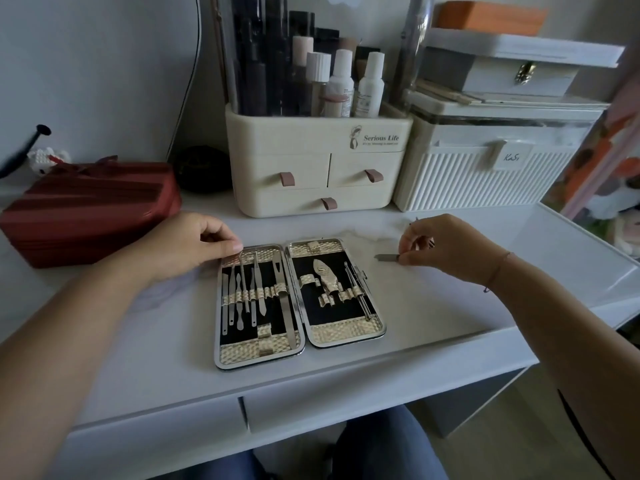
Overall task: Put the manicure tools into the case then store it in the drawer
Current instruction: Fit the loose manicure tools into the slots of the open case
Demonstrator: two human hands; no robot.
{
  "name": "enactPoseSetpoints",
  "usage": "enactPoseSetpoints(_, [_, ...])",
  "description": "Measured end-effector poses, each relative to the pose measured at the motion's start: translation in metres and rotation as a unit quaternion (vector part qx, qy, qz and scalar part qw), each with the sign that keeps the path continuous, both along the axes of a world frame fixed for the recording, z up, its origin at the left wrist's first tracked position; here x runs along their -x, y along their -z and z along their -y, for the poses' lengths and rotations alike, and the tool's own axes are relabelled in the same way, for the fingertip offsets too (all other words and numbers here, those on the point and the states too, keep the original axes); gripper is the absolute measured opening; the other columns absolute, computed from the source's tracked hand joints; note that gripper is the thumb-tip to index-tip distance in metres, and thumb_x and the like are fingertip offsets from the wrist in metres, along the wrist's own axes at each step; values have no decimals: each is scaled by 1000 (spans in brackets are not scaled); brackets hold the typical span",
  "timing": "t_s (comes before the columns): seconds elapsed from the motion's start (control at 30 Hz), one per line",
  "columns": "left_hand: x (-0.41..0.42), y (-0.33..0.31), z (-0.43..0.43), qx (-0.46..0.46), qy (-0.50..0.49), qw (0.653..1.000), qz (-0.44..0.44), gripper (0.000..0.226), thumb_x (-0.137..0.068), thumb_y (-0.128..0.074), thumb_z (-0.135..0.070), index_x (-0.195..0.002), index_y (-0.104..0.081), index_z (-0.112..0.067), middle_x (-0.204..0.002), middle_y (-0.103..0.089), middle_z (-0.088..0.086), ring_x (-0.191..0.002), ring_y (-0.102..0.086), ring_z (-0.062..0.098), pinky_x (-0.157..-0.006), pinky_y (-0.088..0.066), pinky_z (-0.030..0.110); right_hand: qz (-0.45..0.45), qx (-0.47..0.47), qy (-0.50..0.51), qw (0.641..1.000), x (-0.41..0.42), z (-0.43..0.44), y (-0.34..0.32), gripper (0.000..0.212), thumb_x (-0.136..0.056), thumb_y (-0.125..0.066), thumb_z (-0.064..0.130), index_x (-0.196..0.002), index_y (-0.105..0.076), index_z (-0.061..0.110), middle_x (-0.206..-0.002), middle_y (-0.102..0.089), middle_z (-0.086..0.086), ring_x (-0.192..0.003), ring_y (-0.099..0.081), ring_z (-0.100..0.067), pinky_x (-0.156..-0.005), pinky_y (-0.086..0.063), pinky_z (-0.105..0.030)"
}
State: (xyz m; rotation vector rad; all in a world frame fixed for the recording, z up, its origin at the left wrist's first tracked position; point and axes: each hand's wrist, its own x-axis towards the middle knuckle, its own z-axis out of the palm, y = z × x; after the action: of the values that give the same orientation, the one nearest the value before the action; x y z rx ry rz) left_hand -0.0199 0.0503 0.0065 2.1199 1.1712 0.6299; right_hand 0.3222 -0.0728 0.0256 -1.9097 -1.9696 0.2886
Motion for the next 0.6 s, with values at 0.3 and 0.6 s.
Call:
enactPoseSetpoints(0.3, [-1, -1, 2, 12, -8, 1000, 14, 5, -76, -74, -25, -74, -71, -23, -66, -70, -13, -60, -57, -7, -59, -41, 4, -175, -11, -20, 984, 58, -13, -21, 6, -80, -70, 12, -85, -70, 15, -66, -69, 3, -53, -61, -1, -55, -52, -16])
enactPoseSetpoints(0.6, [1, -2, 4, 62, 8, 997, 51, 4, -76, -73, -25, -74, -70, -25, -71, -72, -9, -66, -63, -1, -65, -47, 14, -378, 195, 1, 905, 130, -64, -21, 14, -84, -59, -8, -96, -64, -11, -65, -63, -10, -48, -63, -7, -51, -55, -17])
